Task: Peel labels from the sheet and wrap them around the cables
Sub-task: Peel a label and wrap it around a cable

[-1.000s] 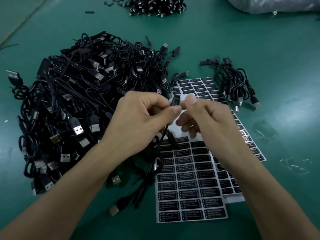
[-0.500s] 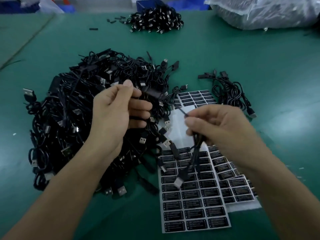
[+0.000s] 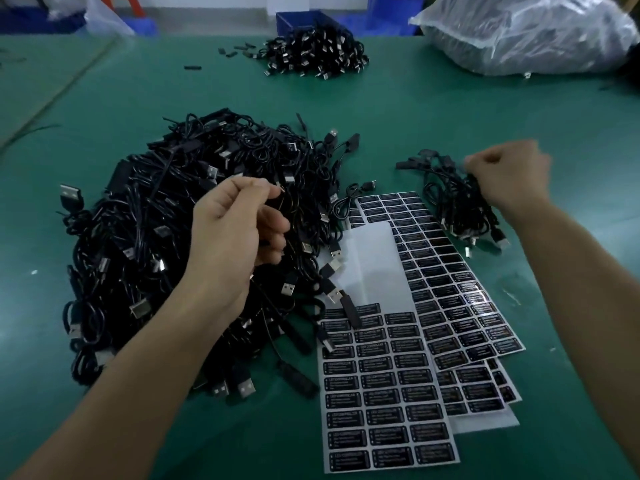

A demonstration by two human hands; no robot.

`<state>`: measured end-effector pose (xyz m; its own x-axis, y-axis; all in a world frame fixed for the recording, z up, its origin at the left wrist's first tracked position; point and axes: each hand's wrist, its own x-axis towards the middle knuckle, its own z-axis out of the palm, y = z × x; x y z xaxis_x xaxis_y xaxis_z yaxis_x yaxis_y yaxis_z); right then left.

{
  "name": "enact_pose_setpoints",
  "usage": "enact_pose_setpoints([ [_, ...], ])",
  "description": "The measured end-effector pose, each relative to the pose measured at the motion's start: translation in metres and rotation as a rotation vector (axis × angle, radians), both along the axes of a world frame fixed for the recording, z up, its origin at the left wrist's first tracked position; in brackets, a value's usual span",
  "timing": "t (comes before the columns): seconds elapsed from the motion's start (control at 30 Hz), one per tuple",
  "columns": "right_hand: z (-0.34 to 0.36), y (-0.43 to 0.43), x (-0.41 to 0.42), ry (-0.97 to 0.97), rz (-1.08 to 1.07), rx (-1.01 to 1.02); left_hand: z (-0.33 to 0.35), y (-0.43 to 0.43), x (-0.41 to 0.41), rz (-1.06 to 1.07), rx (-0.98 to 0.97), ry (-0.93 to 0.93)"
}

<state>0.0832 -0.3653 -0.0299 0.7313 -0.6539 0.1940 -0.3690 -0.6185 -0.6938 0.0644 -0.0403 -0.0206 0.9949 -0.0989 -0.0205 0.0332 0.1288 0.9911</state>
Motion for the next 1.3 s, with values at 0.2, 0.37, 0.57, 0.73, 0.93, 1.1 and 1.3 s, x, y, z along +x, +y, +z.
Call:
enact_pose_setpoints([
  [0.2, 0.006, 0.063, -0.007, 0.088, 0.130, -0.430, -0.002, 0.001, 0.003, 0.018, -0.024, 0.020],
  [0.37, -0.002, 0.145, -0.013, 0.108, 0.544, -0.087, -0.004, 0.000, 0.003, 0.022, -0.017, 0.016],
  [0.57, -0.023, 0.187, -0.005, 0.142, 0.470, -0.076, -0.003, 0.000, 0.004, 0.019, -0.023, 0.015],
  [0.73, -0.025, 0.177, 0.005, 0.163, 0.360, -0.074, -0.003, -0.001, 0.003, 0.016, -0.010, 0.019],
  [0.93, -0.027, 0.166, 0.016, 0.118, 0.343, 0.094, -0.004, -0.002, 0.003, 0.018, 0.016, 0.019],
  [1.1, -0.030, 0.165, 0.029, 0.207, 0.296, 0.043, -0.004, -0.001, 0.003, 0.011, 0.016, 0.018],
  [1.3, -0.028, 0.165, 0.029, 0.092, 0.238, -0.007, -0.005, 0.000, 0.003, -0.001, 0.011, 0.010],
])
